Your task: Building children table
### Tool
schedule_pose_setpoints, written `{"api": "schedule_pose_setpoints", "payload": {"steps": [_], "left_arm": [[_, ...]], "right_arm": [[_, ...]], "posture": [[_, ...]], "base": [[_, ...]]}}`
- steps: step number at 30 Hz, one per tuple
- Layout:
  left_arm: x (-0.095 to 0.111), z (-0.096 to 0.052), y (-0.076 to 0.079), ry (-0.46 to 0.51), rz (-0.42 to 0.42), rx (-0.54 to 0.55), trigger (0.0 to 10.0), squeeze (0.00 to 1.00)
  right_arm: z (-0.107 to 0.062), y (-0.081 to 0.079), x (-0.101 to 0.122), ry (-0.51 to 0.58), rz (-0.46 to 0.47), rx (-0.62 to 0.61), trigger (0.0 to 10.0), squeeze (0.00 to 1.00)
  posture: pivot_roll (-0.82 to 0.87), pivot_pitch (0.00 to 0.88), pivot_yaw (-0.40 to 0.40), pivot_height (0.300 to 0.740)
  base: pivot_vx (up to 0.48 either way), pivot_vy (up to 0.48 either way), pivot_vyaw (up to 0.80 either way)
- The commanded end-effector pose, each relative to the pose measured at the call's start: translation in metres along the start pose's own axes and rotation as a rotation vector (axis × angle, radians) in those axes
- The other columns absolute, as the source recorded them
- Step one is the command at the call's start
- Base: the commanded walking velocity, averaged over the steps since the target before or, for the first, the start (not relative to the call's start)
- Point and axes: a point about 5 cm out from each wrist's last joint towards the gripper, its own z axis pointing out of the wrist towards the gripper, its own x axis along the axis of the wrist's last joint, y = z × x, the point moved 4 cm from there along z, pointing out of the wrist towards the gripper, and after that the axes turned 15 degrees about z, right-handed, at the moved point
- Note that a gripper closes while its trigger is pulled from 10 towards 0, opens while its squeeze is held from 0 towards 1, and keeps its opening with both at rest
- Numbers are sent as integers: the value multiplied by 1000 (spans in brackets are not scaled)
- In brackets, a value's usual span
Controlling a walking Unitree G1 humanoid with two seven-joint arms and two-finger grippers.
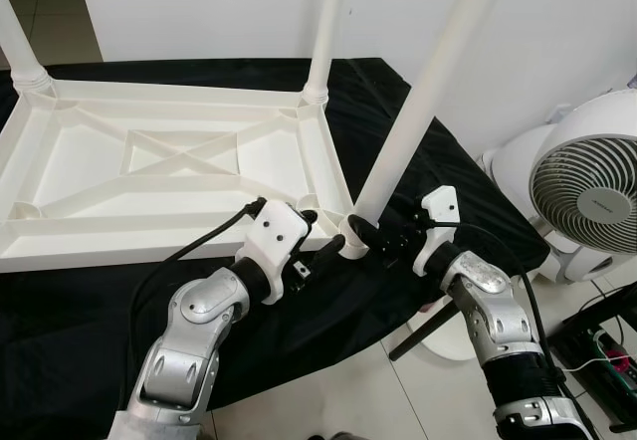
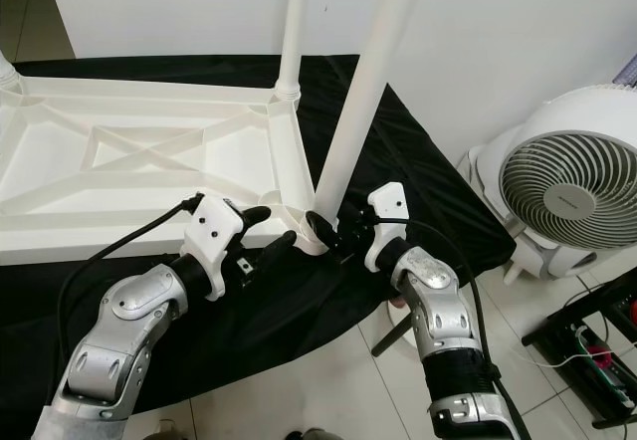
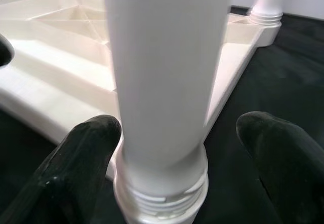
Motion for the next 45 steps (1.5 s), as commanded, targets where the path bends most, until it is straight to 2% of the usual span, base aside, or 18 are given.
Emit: {"api": "schedule_pose_setpoints", "payload": {"steps": [1, 10, 14, 15, 16, 17, 19, 20, 24, 30, 31, 32, 34, 38, 42, 44, 45], "left_arm": [[-2, 1, -6, -25, -12, 66, 10000, 0], [-1, 0, -8, -26, -9, 78, 10000, 0], [-1, 0, -8, -26, -9, 79, 10000, 0], [-1, -1, -9, -27, -8, 82, 10000, 0], [-1, -1, -9, -27, -8, 82, 10000, 0], [-1, -1, -10, -28, -7, 84, 10000, 0], [-1, -1, -10, -28, -7, 84, 10000, 0], [-1, -1, -11, -27, -6, 87, 10000, 0], [0, -1, -11, -26, -6, 95, 10000, 0], [1, -2, -11, -28, -9, 99, 10000, 0], [1, -2, -10, -28, -11, 99, 10000, 0], [1, -2, -10, -28, -12, 99, 10000, 0], [1, -2, -10, -27, -12, 99, 10000, 0], [1, -1, -7, -25, -21, 94, 10000, 0], [1, 0, -6, -22, -24, 91, 10000, 0], [1, 1, -5, -20, -25, 86, 10000, 0], [1, 1, -5, -20, -25, 86, 10000, 0]], "right_arm": [[1, 3, -1, -30, -36, 33, 10000, 0], [24, 4, -10, -133, -84, 147, 10000, 0], [25, 4, -10, -137, -87, 152, 10000, 0], [29, 1, -13, -155, -91, 169, 9373, 0], [29, 1, -13, -155, -91, 169, 9373, 0], [32, -1, -17, -170, -93, 186, 3647, 0], [32, -1, -17, -170, -93, 186, 3647, 0], [34, -4, -20, -187, -106, 202, 0, 0], [34, -7, -26, -208, -122, 229, 0, 0], [29, -1, -27, -206, -124, 226, 0, 0], [28, 3, -27, -202, -125, 208, 2353, 0], [27, 6, -27, -193, -114, 187, 10000, 0], [26, 8, -27, -187, -106, 173, 10000, 0], [26, 25, -29, -145, -99, -71, 10000, 0], [26, 27, -29, -108, -70, -154, 10000, 0], [26, 29, -32, -75, -25, -268, 10000, 0], [26, 29, -32, -75, -25, -268, 10000, 0]], "posture": [[92, 71, -127, 740], [109, 77, -124, 740], [109, 77, -124, 740], [116, 76, -125, 740], [116, 76, -125, 740], [118, 76, -127, 740], [118, 76, -127, 740], [118, 76, -127, 740], [126, 78, -134, 740], [122, 82, -138, 740], [122, 82, -138, 740], [120, 83, -141, 740], [120, 83, -141, 740], [111, 81, -148, 740], [107, 81, -148, 740], [104, 80, -145, 740], [104, 80, -145, 740]], "base": [[0, 0, 0], [0, 0, 0], [0, 0, 0], [0, 0, 0], [0, 0, 0], [0, 0, 0], [0, 0, 0], [0, 0, 0], [0, 0, 0], [0, 0, 0], [0, 0, 0], [0, 0, 0], [0, 0, 0], [0, 0, 0], [0, 0, 0], [0, 0, 0], [0, 0, 0]]}}
